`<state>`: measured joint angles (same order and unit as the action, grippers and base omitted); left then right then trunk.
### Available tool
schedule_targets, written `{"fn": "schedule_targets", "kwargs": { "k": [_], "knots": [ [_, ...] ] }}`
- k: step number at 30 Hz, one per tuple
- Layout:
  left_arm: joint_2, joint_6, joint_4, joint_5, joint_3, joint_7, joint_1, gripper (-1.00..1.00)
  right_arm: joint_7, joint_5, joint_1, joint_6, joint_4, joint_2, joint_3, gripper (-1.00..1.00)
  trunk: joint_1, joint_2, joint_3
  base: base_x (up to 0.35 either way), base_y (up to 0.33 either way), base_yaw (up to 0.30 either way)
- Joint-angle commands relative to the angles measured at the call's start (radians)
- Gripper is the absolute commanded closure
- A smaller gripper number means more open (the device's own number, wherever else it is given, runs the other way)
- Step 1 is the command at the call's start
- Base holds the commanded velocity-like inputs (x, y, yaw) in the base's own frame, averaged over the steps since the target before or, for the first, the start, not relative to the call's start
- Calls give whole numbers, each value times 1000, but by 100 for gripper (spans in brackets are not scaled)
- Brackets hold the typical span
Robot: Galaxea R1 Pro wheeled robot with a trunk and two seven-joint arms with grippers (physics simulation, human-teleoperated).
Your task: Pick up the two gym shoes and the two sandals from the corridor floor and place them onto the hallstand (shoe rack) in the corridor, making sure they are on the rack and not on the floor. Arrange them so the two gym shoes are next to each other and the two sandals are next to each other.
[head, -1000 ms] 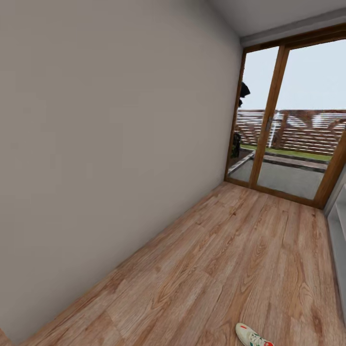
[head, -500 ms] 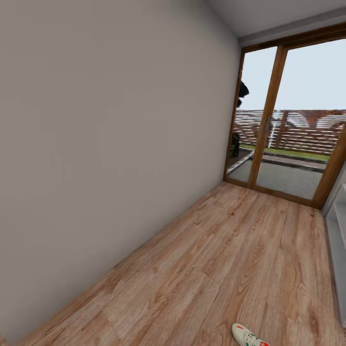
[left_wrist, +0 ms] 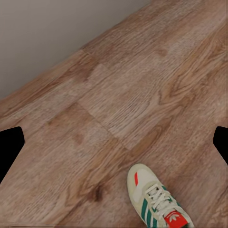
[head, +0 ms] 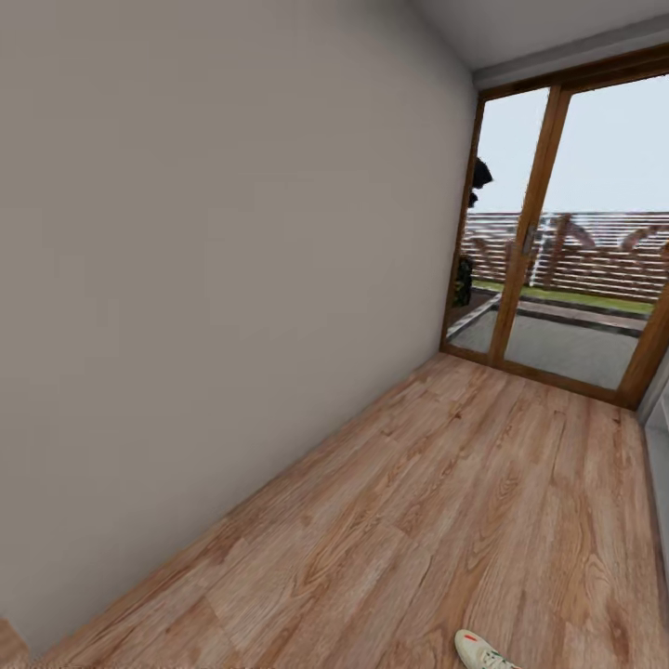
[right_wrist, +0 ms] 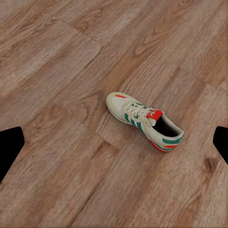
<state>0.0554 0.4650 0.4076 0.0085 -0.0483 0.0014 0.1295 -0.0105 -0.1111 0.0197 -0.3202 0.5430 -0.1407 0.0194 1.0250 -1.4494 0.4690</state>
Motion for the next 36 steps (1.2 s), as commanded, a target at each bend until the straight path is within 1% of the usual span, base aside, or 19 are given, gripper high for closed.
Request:
{"fn": "schedule_targets", "kwargs": {
  "k": [1, 11, 18, 27, 36],
  "knots": [
    [0, 3, -1, 1, -1, 0, 1, -100, 0, -10, 0, -3, 0, 0, -3, -100, 0, -1, 1, 0, 0, 234],
    [0, 4, -1, 1, -1, 0, 1, -100, 0, -10, 0, -3, -1, 0, -3, -100, 0, -1, 1, 0, 0, 232],
    [0, 4, 0, 0, 0, 0, 1, -100, 0, -10, 0, -3, -1, 0, -2, -100, 0, -1, 1, 0, 0, 35],
    [0, 4, 0, -1, 1, 0, 1, -100, 0, -10, 0, -3, -1, 0, -2, -100, 0, -1, 1, 0, -102, 3],
    [0, 4, 0, -1, 1, -1, 1, -100, 0, -10, 0, -3, -1, 0, -1, -100, 0, -1, 1, 0, -14, 0]
  ]
}}
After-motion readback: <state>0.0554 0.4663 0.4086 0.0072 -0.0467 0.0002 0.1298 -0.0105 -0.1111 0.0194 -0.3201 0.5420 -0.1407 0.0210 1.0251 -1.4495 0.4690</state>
